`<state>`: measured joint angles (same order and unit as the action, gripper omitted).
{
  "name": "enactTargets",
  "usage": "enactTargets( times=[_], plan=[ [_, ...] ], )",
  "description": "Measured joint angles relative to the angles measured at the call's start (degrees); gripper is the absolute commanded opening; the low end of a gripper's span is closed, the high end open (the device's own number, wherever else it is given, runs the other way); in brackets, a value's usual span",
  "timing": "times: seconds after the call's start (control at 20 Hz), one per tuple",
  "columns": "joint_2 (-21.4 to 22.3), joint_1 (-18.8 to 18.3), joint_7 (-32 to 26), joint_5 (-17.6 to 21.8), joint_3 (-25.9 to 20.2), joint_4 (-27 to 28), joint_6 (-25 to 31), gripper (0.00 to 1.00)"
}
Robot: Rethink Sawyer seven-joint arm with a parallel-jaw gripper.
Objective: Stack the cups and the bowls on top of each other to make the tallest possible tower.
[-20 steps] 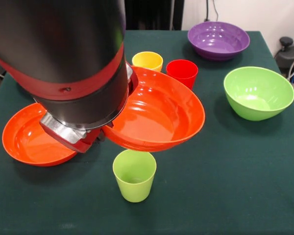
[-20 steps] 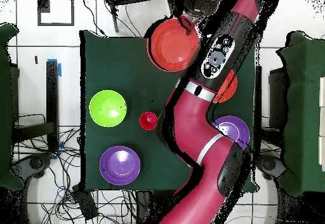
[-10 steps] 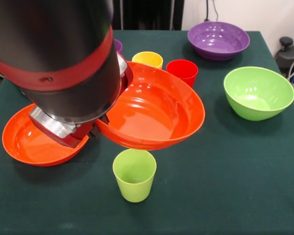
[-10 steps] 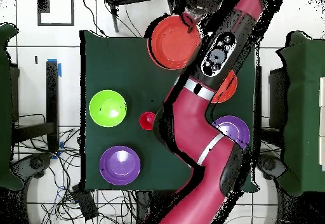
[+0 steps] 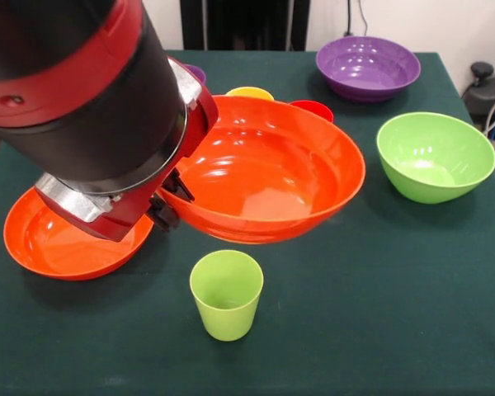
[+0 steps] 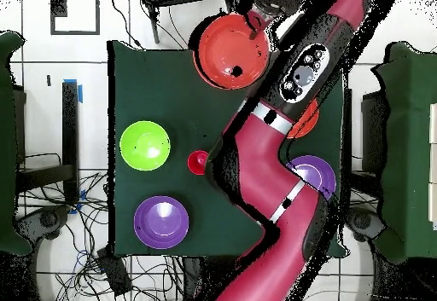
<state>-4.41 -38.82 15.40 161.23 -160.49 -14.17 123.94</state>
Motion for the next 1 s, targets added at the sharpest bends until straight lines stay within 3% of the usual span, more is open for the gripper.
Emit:
enactTargets(
  times=[1.0],
  plan=[
    [-2.9, -0.3, 0.0, 1.1, -7.7, 2.1, 1.0, 0.00]
  ],
)
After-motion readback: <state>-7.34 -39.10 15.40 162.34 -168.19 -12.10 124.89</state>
